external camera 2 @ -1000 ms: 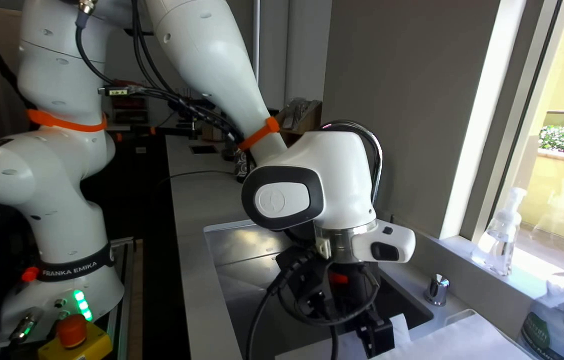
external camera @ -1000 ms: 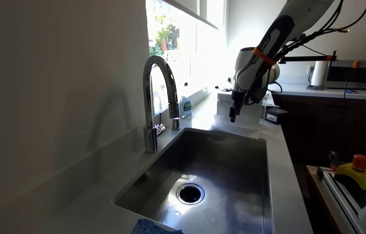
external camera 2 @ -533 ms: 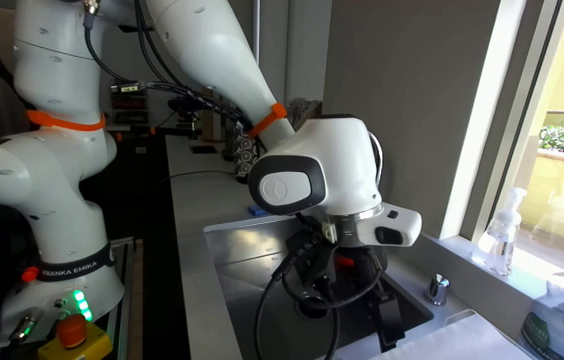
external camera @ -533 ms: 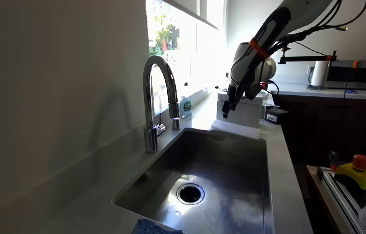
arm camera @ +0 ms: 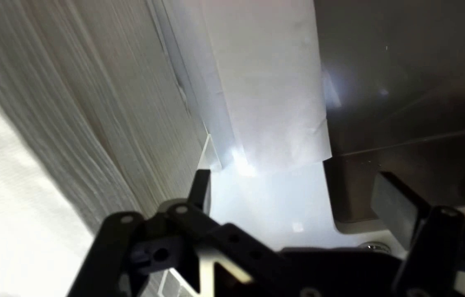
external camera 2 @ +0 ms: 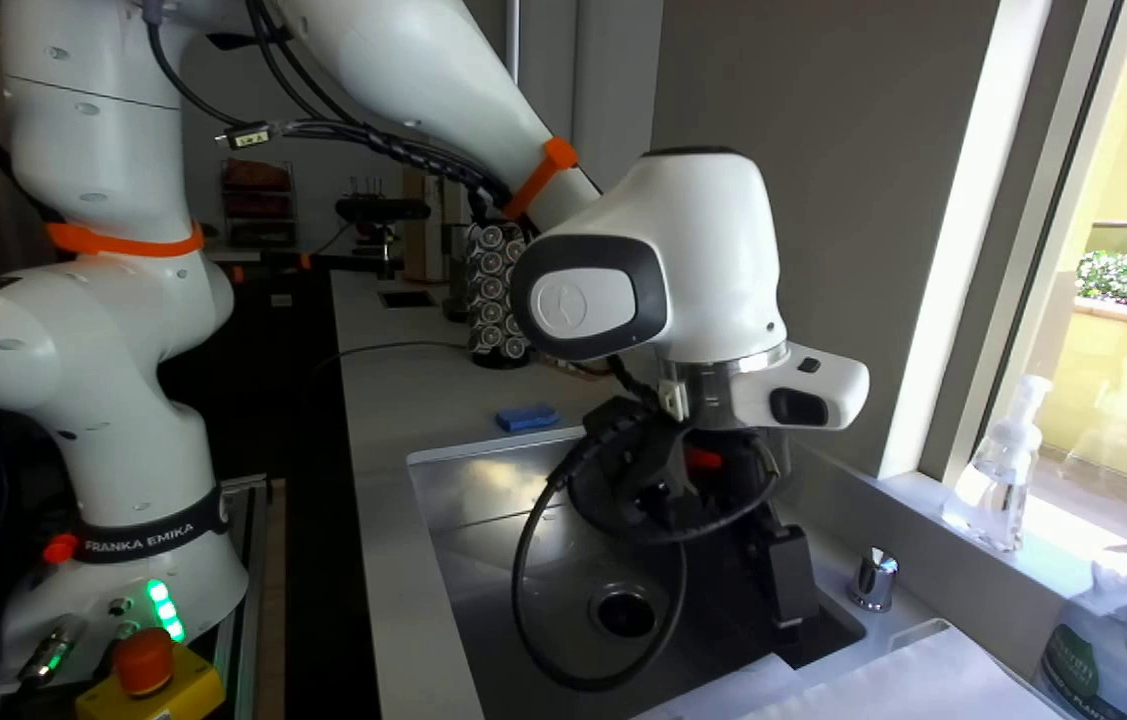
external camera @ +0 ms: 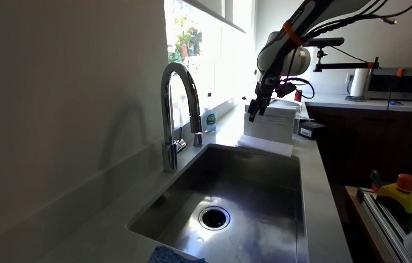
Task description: Pick a paper towel and put it on the side of the sink
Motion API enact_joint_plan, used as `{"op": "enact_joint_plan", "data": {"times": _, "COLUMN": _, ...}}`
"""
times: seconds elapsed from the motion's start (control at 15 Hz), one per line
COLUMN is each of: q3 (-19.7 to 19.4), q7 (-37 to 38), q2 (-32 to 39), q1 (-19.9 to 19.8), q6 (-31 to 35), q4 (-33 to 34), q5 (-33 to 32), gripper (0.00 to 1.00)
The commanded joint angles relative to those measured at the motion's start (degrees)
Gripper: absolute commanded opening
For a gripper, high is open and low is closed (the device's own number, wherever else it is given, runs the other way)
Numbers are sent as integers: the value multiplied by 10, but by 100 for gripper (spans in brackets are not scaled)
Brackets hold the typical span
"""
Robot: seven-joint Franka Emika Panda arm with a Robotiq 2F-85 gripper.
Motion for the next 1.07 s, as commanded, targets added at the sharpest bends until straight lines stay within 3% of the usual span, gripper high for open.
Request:
{"op": "enact_joint_plan", "data": {"times": 0.0, "q3": -19, "q7": 5, "q2": -51, "q1": 16, "q6": -99, "q4": 15, "q5": -2, "gripper": 100}}
{"op": "enact_joint_plan", "data": {"times": 0.53, "q3": -42, "q7": 12, "q2": -125, "q1": 38, "q6": -236, "q4": 51, "q5": -24, "gripper": 100}}
{"op": "enact_joint_plan", "data": {"times": 1.0, "q3": -53, "q7": 4, "q2": -133, "q1": 48, "q6": -237, "q4": 56, "q5": -21, "gripper": 100}}
